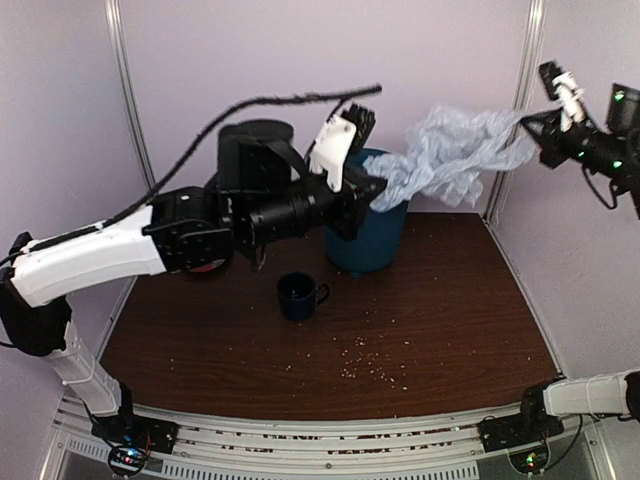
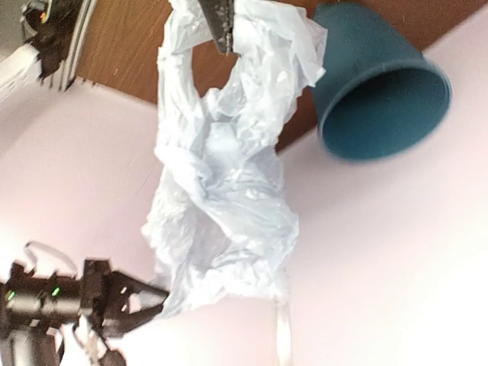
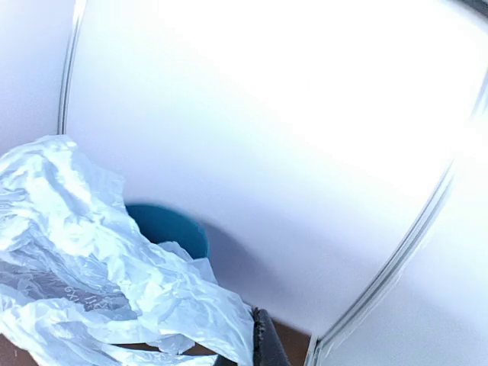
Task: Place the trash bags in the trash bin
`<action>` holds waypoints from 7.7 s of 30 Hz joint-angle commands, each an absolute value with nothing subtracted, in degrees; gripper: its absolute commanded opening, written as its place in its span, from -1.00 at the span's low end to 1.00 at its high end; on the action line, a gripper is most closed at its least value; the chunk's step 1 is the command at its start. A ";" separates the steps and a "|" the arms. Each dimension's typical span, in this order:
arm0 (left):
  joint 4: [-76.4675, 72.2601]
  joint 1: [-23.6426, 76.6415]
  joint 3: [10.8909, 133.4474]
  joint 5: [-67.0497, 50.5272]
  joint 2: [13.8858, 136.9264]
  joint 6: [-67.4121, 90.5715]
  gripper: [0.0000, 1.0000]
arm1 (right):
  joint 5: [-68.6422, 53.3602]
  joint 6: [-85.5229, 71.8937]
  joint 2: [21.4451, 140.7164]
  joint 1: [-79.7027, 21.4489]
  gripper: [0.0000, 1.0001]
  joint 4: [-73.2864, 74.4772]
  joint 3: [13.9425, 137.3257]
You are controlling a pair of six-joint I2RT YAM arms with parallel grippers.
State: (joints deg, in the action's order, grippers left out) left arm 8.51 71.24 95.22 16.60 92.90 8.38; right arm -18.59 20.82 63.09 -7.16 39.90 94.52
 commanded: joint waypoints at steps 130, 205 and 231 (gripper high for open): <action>-0.82 78.08 110.62 13.23 95.96 -10.72 -1.00 | -20.82 19.54 55.65 -5.71 -1.00 40.43 93.84; 5.72 81.08 61.38 20.60 78.27 14.68 0.33 | -23.89 20.32 35.40 -5.89 -1.00 29.62 45.53; 12.10 98.36 80.71 27.97 114.53 4.29 -0.15 | -30.04 13.35 28.86 -5.36 -1.00 21.35 37.26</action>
